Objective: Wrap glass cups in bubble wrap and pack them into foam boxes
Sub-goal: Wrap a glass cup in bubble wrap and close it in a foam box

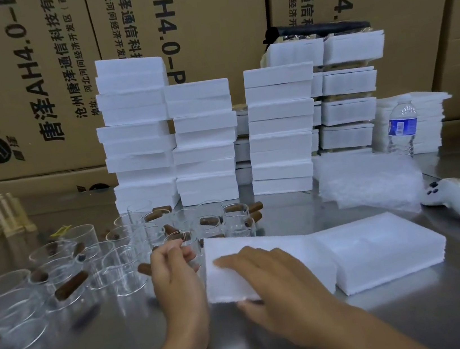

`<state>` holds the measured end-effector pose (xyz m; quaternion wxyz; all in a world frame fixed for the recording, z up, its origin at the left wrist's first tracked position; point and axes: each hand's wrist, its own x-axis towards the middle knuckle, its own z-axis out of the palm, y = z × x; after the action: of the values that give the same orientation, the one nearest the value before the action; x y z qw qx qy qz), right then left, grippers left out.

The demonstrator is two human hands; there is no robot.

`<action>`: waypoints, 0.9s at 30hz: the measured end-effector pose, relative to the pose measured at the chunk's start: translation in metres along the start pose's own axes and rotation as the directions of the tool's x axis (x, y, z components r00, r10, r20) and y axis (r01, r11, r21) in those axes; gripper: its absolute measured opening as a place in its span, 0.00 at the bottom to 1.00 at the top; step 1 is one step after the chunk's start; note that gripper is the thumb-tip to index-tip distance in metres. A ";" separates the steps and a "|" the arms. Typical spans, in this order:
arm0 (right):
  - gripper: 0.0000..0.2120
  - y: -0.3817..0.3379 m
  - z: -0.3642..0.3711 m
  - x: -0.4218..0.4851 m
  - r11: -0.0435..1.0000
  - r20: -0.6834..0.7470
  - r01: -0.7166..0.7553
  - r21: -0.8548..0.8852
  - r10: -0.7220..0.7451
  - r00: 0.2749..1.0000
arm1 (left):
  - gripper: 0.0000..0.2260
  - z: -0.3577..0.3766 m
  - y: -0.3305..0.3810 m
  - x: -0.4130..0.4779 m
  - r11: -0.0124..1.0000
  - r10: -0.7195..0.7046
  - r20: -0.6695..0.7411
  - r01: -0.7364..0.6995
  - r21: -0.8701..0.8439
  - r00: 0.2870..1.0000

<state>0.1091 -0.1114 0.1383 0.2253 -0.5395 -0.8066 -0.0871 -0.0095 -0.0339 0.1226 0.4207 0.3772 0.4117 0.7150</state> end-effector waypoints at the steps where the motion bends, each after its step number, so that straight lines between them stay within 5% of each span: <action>1: 0.25 0.001 0.004 0.002 1.000 0.040 -0.001 0.004 0.001 0.999 | 0.11 0.000 0.000 0.001 1.000 -0.009 -0.007 0.009 -0.007 1.000; 4: 0.20 0.005 0.009 0.006 0.999 0.070 0.004 0.045 -0.007 0.997 | 0.09 -0.001 -0.001 0.000 1.000 -0.006 -0.004 0.006 0.005 1.000; 9: 0.10 0.025 0.007 0.035 0.941 -0.280 -0.224 0.253 0.293 0.914 | 0.10 0.001 -0.004 -0.002 0.997 0.046 0.037 -0.048 0.061 0.998; 13: 0.16 0.046 0.008 0.064 0.834 -0.079 -0.537 0.124 0.548 0.833 | 0.09 0.001 -0.006 -0.005 0.992 0.070 0.076 -0.078 0.103 0.995; 17: 0.14 0.055 0.014 0.080 0.752 0.098 -0.657 0.044 0.652 0.752 | 0.08 -0.001 -0.007 -0.006 0.985 0.087 0.082 -0.098 0.142 0.993; 27: 0.08 0.061 0.011 0.079 0.753 0.042 -0.638 0.161 0.641 0.767 | 0.09 -0.001 -0.007 -0.007 0.988 0.064 0.114 -0.079 0.134 0.991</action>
<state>0.1370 -0.0168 0.1582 0.2917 -0.7612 -0.5763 0.0581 -0.0060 -0.0383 0.1142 0.3893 0.4587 0.4229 0.6776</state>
